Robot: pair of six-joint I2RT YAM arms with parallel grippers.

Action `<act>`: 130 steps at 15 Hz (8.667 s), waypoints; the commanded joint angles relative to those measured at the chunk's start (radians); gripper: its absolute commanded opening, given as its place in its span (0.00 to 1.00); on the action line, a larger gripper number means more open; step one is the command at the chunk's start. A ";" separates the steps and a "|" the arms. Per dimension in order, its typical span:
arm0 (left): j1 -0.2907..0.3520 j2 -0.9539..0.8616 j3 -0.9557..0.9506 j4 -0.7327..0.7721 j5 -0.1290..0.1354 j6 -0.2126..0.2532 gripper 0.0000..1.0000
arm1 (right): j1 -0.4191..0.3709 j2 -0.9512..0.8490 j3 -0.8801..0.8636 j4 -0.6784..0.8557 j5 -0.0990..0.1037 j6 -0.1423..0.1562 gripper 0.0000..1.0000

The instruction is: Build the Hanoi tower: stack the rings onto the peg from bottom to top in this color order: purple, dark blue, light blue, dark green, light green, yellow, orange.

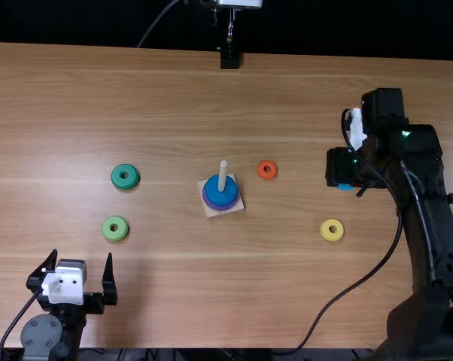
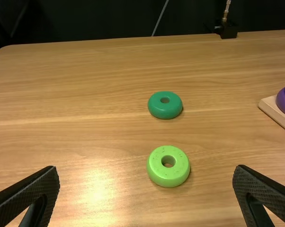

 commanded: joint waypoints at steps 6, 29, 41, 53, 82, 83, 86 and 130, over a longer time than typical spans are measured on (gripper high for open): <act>0.007 -0.011 -0.105 -0.079 0.002 0.010 1.00 | 0.239 -0.073 0.175 -0.141 -0.011 -0.009 0.03; 0.007 -0.011 -0.105 -0.079 0.002 0.010 1.00 | 0.511 0.260 0.560 -0.148 -0.009 0.042 0.02; 0.006 -0.011 -0.105 -0.079 0.002 0.010 1.00 | 0.522 0.324 0.554 -0.154 -0.004 0.038 0.15; 0.007 -0.011 -0.105 -0.079 0.002 0.010 1.00 | 0.517 0.329 0.558 -0.231 0.000 0.038 1.00; 0.006 -0.011 -0.105 -0.079 0.002 0.010 1.00 | -0.156 -1.039 -0.982 1.094 -0.002 0.024 1.00; 0.006 -0.011 -0.105 -0.079 0.002 0.010 1.00 | -0.156 -1.125 -1.066 1.142 -0.004 0.020 1.00; 0.007 -0.011 -0.105 -0.079 0.002 0.010 1.00 | -0.153 -1.358 -1.261 1.186 -0.006 -0.039 1.00; 0.112 0.480 0.504 -0.090 0.005 0.014 1.00 | -0.193 -1.832 -1.671 0.654 -0.009 -0.041 1.00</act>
